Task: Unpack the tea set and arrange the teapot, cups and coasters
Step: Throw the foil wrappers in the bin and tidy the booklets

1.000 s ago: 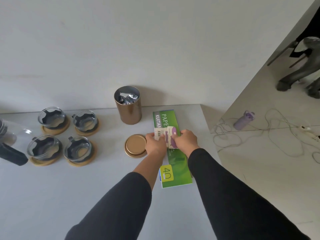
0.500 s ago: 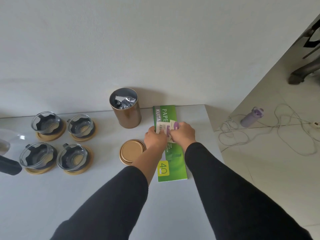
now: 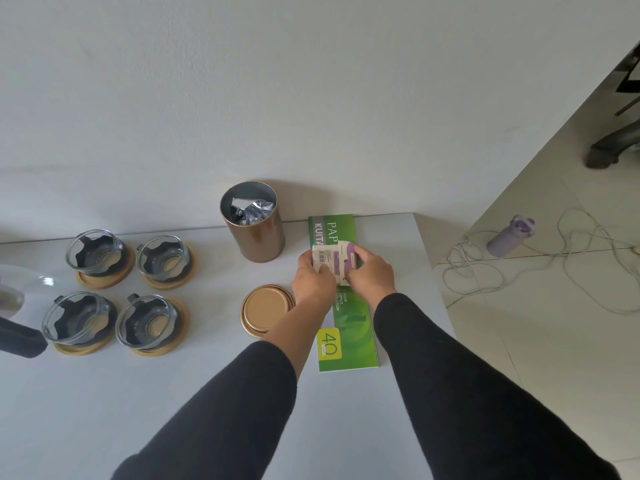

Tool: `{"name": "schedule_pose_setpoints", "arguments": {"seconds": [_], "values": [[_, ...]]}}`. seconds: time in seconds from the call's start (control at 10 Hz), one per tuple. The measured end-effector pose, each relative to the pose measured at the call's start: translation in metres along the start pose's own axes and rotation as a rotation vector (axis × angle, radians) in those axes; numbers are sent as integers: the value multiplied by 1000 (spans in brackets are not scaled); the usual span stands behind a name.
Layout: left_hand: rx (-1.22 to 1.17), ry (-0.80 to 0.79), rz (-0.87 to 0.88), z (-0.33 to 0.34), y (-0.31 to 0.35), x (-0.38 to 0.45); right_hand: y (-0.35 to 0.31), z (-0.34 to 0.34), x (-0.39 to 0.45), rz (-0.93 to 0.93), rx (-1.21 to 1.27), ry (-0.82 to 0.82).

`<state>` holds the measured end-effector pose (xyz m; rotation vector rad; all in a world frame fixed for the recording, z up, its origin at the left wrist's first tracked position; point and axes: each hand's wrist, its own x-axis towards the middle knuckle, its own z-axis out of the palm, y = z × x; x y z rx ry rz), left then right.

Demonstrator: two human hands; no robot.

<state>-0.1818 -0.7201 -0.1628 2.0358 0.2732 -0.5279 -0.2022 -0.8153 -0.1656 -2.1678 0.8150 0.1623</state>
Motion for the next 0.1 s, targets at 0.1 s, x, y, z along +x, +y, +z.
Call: {"name": "schedule_pose_setpoints", "arguments": {"seconds": [0.1], "values": [[-30,29,38,3,-2,-5,-4,-1,-12,-40,60,54]]}}
